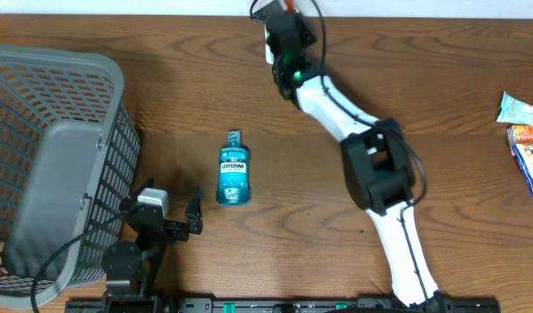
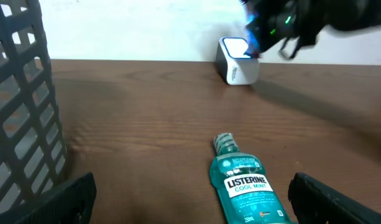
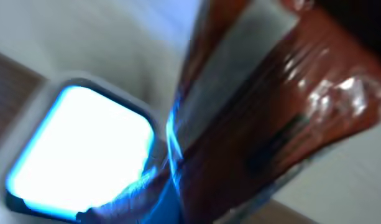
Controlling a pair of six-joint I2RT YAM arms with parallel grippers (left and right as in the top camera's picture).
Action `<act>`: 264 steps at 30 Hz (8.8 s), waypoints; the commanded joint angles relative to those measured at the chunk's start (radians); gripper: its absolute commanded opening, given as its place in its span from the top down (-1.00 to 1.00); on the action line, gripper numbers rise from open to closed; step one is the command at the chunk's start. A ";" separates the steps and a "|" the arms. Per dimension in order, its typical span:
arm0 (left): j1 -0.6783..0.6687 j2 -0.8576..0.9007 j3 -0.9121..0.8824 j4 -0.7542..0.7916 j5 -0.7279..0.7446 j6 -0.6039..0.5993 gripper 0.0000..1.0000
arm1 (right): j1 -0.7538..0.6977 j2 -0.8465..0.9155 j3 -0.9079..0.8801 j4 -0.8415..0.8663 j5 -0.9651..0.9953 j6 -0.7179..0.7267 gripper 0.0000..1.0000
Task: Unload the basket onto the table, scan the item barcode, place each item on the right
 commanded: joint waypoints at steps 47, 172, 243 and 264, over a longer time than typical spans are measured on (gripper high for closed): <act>0.004 -0.002 -0.018 -0.021 0.006 0.006 -0.97 | -0.417 -0.607 -0.255 -0.896 -1.098 1.171 -0.99; 0.004 -0.002 -0.018 -0.021 0.006 0.006 -0.97 | 0.196 -0.278 0.146 -1.641 -0.724 0.796 -0.80; 0.004 -0.002 -0.018 -0.021 0.006 0.006 -0.97 | 0.241 -0.549 -0.812 -0.634 -0.544 0.864 0.98; 0.004 -0.002 -0.018 -0.021 0.006 0.006 -0.96 | -0.076 -1.065 -0.812 -1.188 -1.478 0.148 0.98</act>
